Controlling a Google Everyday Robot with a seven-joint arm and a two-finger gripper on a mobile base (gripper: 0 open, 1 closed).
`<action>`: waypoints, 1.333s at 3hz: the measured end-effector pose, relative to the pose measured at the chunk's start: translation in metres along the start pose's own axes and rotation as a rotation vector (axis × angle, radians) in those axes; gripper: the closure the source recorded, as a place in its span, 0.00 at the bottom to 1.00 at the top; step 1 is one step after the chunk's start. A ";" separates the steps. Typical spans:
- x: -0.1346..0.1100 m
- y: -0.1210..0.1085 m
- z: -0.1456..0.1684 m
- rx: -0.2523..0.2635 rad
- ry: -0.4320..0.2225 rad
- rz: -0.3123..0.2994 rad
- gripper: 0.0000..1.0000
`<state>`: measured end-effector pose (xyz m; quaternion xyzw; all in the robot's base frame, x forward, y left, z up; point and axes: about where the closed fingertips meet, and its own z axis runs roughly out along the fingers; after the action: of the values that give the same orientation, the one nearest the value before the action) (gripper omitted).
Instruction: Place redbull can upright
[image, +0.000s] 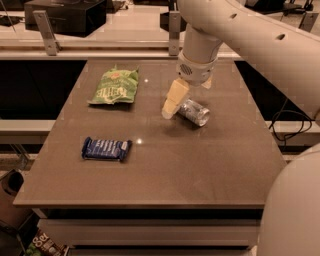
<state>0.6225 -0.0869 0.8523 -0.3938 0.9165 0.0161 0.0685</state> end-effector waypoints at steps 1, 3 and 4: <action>0.002 -0.002 0.006 -0.014 0.005 0.008 0.00; -0.001 -0.003 0.012 -0.018 0.005 0.007 0.40; -0.003 -0.003 0.014 -0.018 0.002 0.006 0.65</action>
Offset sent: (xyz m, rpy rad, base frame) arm 0.0022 -0.0028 -0.0103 0.0017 0.0373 -0.0054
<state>0.6285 -0.0860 0.8393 -0.3917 0.9175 0.0241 0.0638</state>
